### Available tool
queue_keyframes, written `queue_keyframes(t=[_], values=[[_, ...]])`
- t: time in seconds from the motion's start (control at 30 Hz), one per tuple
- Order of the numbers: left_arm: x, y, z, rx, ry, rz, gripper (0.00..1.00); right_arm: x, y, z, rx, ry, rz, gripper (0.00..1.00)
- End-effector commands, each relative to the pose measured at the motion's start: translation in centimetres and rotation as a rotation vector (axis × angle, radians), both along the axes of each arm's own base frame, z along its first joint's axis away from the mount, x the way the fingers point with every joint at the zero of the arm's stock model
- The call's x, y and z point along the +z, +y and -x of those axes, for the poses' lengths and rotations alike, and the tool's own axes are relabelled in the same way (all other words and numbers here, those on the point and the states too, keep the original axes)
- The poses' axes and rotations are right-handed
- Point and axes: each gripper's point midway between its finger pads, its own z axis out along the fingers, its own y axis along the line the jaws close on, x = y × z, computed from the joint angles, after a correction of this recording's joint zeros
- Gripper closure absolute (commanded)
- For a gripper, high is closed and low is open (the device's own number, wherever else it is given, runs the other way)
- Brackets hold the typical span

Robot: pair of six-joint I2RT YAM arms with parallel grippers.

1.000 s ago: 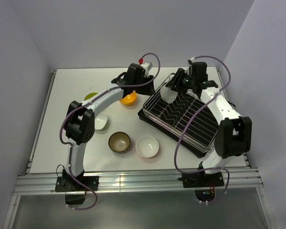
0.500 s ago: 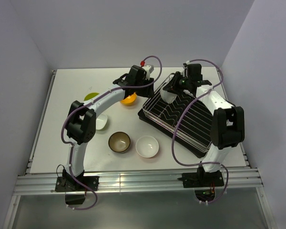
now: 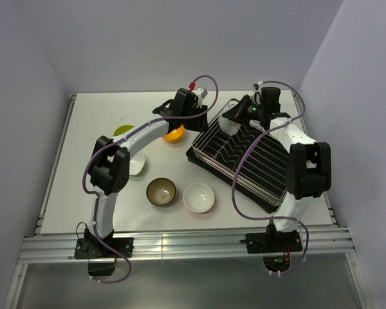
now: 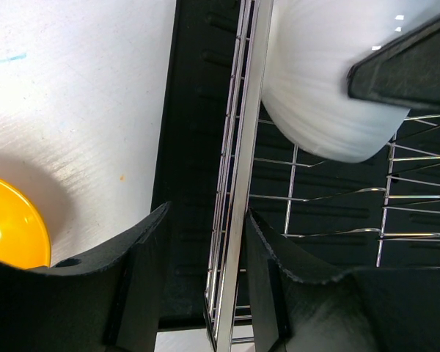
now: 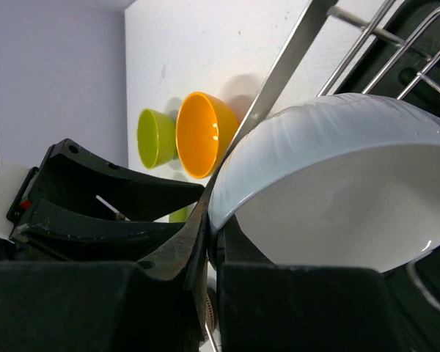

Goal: Load the bowls into the dish rack

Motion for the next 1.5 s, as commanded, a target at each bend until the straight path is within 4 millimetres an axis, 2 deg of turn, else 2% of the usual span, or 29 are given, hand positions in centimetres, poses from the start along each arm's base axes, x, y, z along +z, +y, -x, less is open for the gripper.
queue_keyframes(t=[0.0,0.03,0.1,0.17,0.4,0.47,0.97,1.3,1.47], values=[[-0.6,0.0,0.0,0.010,0.013,-0.001,0.53,2.4,-0.3,-1.1,0.037,-0.128,-0.106,1.00],[-0.5,-0.1,0.1,0.009,0.012,0.000,0.53,2.4,-0.6,-1.1,0.034,-0.131,-0.124,1.00],[-0.5,0.0,0.0,0.010,0.015,0.001,0.53,2.5,0.0,-0.8,0.070,-0.146,-0.177,1.00],[-0.5,-0.1,0.0,0.007,0.013,0.001,0.53,2.9,-1.3,-1.1,0.055,-0.165,-0.213,1.00],[-0.8,0.1,-0.1,0.018,0.016,-0.006,0.53,4.6,-1.0,-1.0,0.112,-0.258,-0.271,1.00],[-0.9,0.0,-0.1,0.017,0.019,-0.005,0.53,4.5,-1.1,-1.0,0.115,-0.246,-0.284,1.00],[-1.3,0.0,-0.2,0.032,0.035,-0.010,0.53,1.1,-3.7,0.8,0.047,-0.170,-0.319,0.99],[-2.0,0.2,-0.3,0.043,0.046,-0.024,0.52,-0.3,-5.6,1.6,-0.006,-0.113,-0.314,0.85],[-2.3,0.3,-0.5,0.054,0.050,-0.035,0.52,-1.3,-6.4,2.0,-0.028,-0.076,-0.276,0.83]])
